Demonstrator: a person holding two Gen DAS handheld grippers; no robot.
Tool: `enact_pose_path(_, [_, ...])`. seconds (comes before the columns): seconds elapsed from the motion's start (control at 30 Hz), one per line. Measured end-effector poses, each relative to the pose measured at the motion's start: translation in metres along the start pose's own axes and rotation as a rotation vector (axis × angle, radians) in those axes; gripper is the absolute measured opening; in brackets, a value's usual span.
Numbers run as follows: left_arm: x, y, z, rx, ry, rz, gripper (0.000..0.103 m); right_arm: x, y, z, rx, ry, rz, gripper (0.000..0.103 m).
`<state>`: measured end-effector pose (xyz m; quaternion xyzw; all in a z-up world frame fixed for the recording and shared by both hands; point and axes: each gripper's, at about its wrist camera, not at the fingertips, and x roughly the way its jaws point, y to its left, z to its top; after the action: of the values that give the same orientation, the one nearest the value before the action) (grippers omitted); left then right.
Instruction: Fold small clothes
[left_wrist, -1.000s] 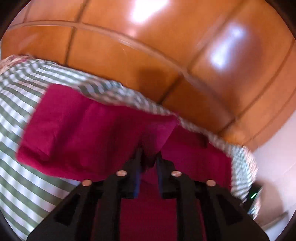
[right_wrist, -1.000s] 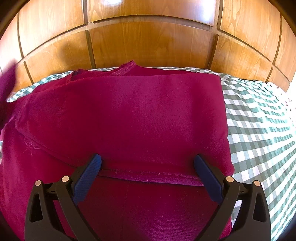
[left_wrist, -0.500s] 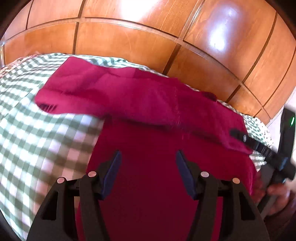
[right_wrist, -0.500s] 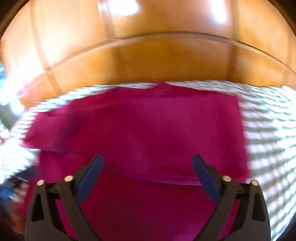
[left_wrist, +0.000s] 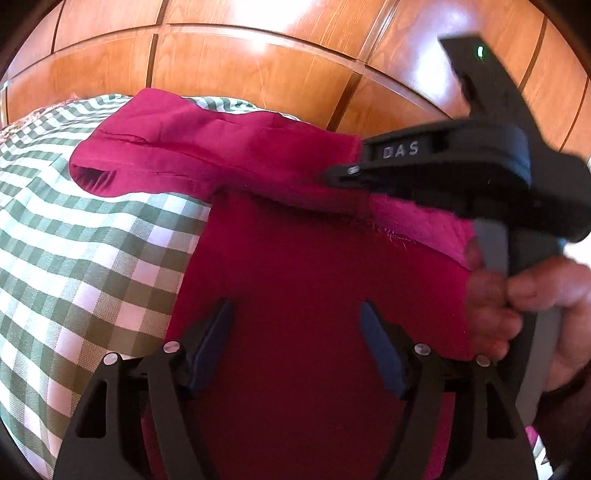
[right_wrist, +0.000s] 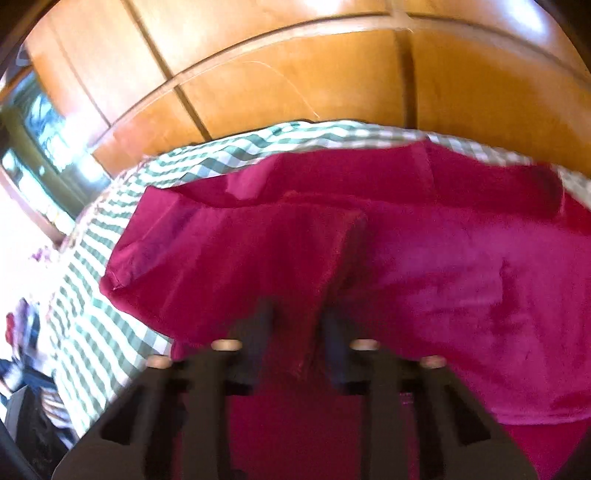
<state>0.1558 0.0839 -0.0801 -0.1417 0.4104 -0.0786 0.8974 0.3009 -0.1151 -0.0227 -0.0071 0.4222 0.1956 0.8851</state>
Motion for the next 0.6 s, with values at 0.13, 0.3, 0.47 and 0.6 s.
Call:
enact_pose_path(0.13, [0.0, 0.001, 0.0, -0.006, -0.003, -0.008, 0.072, -0.056, -0.002, 0.009, -0.036, -0.163, -0.044, 0.005])
enact_pose_path(0.3, [0.0, -0.001, -0.002, 0.005, -0.001, 0.004, 0.072, -0.114, -0.045, 0.015, 0.024, -0.297, -0.135, 0.0])
enact_pose_path(0.47, [0.004, -0.005, -0.002, 0.021, 0.005, 0.019, 0.074, -0.117, -0.107, -0.006, 0.17, -0.234, -0.099, 0.0])
enact_pose_path(0.6, [0.009, -0.013, 0.001, 0.035, 0.011, 0.036, 0.074, -0.092, -0.121, -0.027, 0.235, -0.158, 0.015, 0.009])
